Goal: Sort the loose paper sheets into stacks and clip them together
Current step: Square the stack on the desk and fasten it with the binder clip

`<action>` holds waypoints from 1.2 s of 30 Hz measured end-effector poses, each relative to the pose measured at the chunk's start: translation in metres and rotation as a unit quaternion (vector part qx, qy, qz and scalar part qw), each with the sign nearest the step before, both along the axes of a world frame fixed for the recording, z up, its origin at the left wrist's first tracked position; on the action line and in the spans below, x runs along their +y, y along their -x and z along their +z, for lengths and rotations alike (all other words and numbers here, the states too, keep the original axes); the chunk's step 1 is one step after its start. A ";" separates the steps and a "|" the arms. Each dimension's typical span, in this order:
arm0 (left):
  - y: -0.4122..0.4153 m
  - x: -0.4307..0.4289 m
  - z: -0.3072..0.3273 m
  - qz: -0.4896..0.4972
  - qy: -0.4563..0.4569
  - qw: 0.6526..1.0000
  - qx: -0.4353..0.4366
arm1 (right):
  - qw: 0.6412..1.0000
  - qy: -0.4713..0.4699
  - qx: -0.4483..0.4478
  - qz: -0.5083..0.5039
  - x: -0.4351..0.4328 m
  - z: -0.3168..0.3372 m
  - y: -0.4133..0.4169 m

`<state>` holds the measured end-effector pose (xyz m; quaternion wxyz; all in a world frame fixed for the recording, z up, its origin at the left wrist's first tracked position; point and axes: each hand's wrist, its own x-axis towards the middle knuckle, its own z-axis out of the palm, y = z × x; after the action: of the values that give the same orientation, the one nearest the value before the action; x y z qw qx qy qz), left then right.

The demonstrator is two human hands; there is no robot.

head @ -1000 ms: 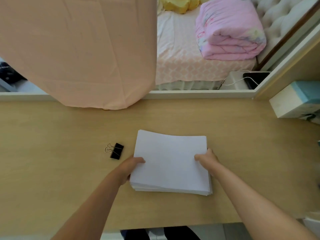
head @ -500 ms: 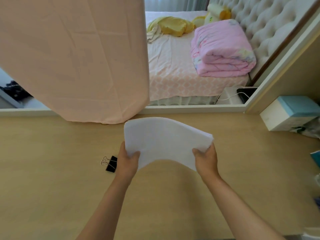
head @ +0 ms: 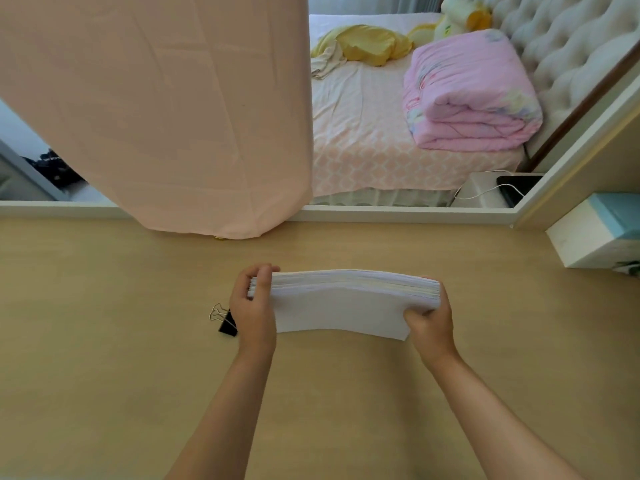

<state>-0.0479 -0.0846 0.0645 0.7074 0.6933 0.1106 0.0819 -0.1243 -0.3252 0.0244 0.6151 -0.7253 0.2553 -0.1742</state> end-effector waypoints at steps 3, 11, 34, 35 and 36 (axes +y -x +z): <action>-0.005 0.000 0.000 0.017 0.017 0.999 0.029 | 1.000 -0.002 0.005 0.004 -0.005 -0.001 -0.001; -0.007 -0.001 -0.001 0.037 -0.030 0.999 -0.013 | 1.000 0.014 0.021 -0.008 0.001 -0.002 -0.004; -0.023 0.016 0.008 -0.101 -0.294 0.947 -0.076 | 0.998 0.038 0.009 0.046 -0.011 0.004 -0.017; -0.025 0.015 0.011 -0.115 -0.332 0.932 -0.090 | 0.998 0.034 0.009 0.043 -0.012 0.003 -0.017; -0.026 0.012 0.012 -0.113 -0.354 0.923 -0.097 | 0.999 0.029 0.009 0.038 -0.013 0.002 -0.018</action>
<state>-0.0215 -0.0721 0.0762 0.4274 0.8953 -0.0733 0.1021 -0.1068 -0.3381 0.0265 0.5977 -0.7537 0.2280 -0.1510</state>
